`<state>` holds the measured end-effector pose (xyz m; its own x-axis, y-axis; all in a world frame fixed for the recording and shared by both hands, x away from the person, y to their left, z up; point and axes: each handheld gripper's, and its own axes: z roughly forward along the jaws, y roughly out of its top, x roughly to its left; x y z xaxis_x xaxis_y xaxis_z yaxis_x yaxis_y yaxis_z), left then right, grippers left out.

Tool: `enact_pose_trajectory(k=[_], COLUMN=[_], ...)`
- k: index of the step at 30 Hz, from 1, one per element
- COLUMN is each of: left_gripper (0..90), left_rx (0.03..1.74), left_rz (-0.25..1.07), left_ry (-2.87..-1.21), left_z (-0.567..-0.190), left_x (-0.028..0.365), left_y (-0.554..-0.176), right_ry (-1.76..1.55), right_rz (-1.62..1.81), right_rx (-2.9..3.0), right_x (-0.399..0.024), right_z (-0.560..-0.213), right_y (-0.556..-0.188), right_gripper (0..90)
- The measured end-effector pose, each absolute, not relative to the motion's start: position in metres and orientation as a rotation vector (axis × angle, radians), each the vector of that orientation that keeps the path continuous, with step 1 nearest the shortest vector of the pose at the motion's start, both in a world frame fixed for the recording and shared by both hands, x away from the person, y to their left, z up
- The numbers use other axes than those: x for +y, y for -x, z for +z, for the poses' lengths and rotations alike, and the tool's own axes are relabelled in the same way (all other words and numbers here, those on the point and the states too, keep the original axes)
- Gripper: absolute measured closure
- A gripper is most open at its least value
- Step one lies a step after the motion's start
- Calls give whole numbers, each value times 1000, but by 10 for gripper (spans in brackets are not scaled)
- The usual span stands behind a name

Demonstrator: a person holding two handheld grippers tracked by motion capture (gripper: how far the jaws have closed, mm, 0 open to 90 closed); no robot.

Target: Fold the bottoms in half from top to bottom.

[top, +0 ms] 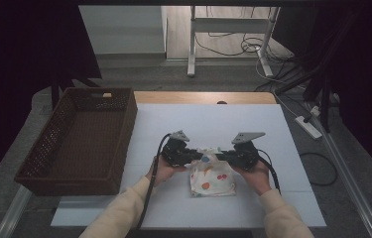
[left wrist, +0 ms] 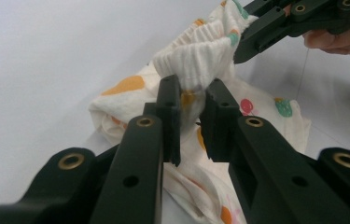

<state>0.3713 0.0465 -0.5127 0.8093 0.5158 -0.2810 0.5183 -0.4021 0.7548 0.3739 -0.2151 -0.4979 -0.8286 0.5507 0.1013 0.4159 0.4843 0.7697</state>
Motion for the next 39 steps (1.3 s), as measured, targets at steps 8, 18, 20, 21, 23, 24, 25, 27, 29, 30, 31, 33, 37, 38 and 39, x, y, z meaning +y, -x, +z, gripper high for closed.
enact_pose_trajectory(k=[8, 18, 20, 21, 23, 24, 25, 27, 29, 30, 31, 33, 37, 38, 39], left_gripper=[785, 785, 784, 784, 781, 781, 781, 781, 781, 778, 778, 778, 774, 774, 774], left_rx=[759, 753, 754, 754, 751, 751, 750, 750, 745, 742, 741, 740, 736, 737, 741], left_rz=[-10, -18, -21, -22, -22, -24, -26, -27, -27, -28, -26, -29, -29, -31, -34], left_ry=[-2075, -2090, -2089, -2089, -2097, -2098, -2099, -2098, -2102, -2104, -2105, -2105, -2111, -2112, -2113], left_z=[-514, -517, -518, -518, -519, -519, -519, -520, -520, -520, -520, -520, -522, -523, -523], left_x=[47, 48, 48, 47, 47, 47, 46, 46, 45, 45, 45, 45, 44, 44, 44], left_y=[-366, -358, -357, -356, -354, -353, -353, -351, -350, -349, -348, -346, -343, -343, -342], right_ry=[-845, -834, -832, -834, -832, -829, -826, -824, -822, -821, -821, -817, -803, -801, -800], right_rz=[1262, 1254, 1255, 1252, 1245, 1244, 1243, 1240, 1238, 1235, 1234, 1233, 1222, 1214, 1208], right_rx=[2579, 2603, 2610, 2613, 2616, 2618, 2619, 2621, 2622, 2624, 2625, 2628, 2634, 2637, 2640], right_x=[-215, -215, -215, -215, -215, -215, -216, -216, -217, -217, -217, -217, -217, -217, -217], right_z=[-500, -503, -505, -505, -505, -506, -506, -506, -506, -506, -506, -506, -507, -508, -508], right_y=[-369, -362, -360, -359, -357, -356, -355, -354, -353, -352, -351, -349, -345, -344, -343], right_gripper=[843, 842, 841, 841, 840, 841, 840, 840, 840, 840, 840, 840, 837, 837, 837])
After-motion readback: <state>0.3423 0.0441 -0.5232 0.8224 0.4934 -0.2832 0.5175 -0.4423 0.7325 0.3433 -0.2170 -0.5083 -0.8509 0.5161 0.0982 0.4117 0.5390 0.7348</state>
